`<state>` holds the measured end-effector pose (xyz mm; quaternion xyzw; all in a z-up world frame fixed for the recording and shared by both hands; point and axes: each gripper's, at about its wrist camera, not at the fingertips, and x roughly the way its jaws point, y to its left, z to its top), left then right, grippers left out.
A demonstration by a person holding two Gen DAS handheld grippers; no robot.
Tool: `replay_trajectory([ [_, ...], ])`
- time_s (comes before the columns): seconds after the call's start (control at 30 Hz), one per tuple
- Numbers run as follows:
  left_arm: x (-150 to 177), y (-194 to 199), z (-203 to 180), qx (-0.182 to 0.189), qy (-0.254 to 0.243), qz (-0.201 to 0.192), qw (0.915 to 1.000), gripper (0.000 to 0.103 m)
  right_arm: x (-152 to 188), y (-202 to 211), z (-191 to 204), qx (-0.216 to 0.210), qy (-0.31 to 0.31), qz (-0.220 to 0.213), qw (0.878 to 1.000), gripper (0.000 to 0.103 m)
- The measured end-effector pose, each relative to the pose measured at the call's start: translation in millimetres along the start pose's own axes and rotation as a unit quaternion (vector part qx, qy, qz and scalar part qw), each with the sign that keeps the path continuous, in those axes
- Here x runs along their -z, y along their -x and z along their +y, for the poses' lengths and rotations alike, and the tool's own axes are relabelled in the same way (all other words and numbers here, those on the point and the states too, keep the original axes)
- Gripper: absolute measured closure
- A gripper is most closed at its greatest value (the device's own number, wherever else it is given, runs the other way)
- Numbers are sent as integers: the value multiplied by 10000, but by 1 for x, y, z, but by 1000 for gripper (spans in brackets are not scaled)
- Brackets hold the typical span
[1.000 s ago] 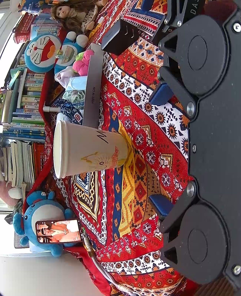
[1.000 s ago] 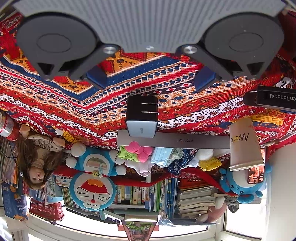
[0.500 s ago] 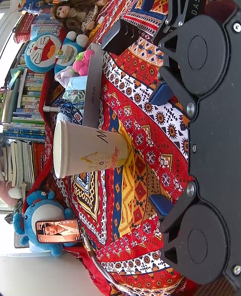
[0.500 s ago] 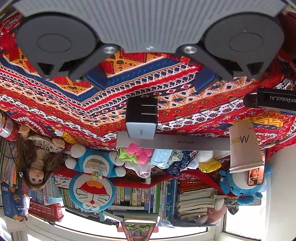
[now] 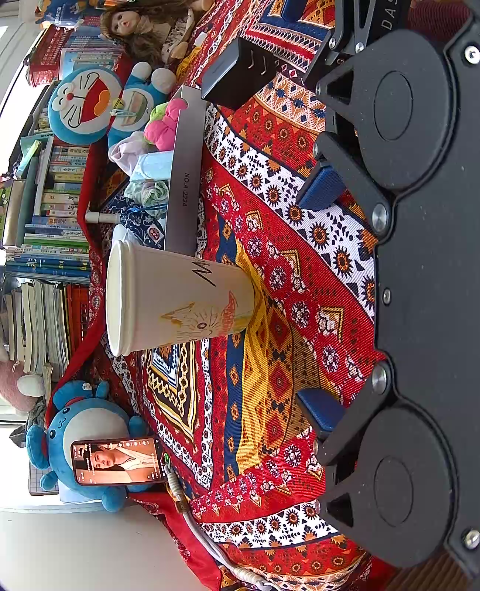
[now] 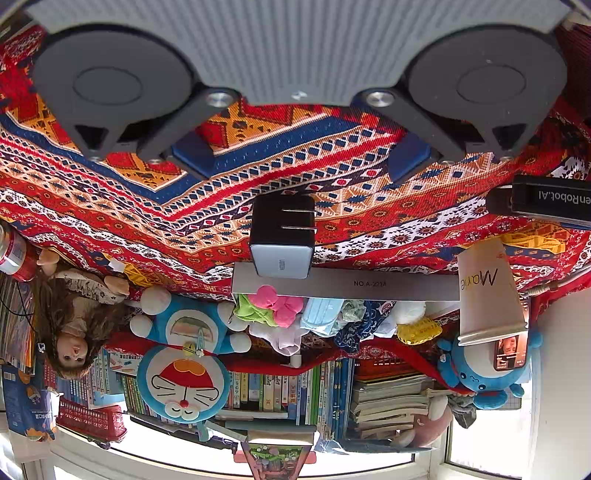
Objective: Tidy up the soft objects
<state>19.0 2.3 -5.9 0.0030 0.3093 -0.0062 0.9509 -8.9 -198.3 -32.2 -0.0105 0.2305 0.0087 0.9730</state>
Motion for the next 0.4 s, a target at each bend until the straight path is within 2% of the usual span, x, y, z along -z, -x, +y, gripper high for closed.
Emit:
replay_trajectory([
  [0.4, -1, 0, 0, -23, -54, -5, 10000, 0, 0, 0, 0, -10, -19, 8, 10000, 0],
])
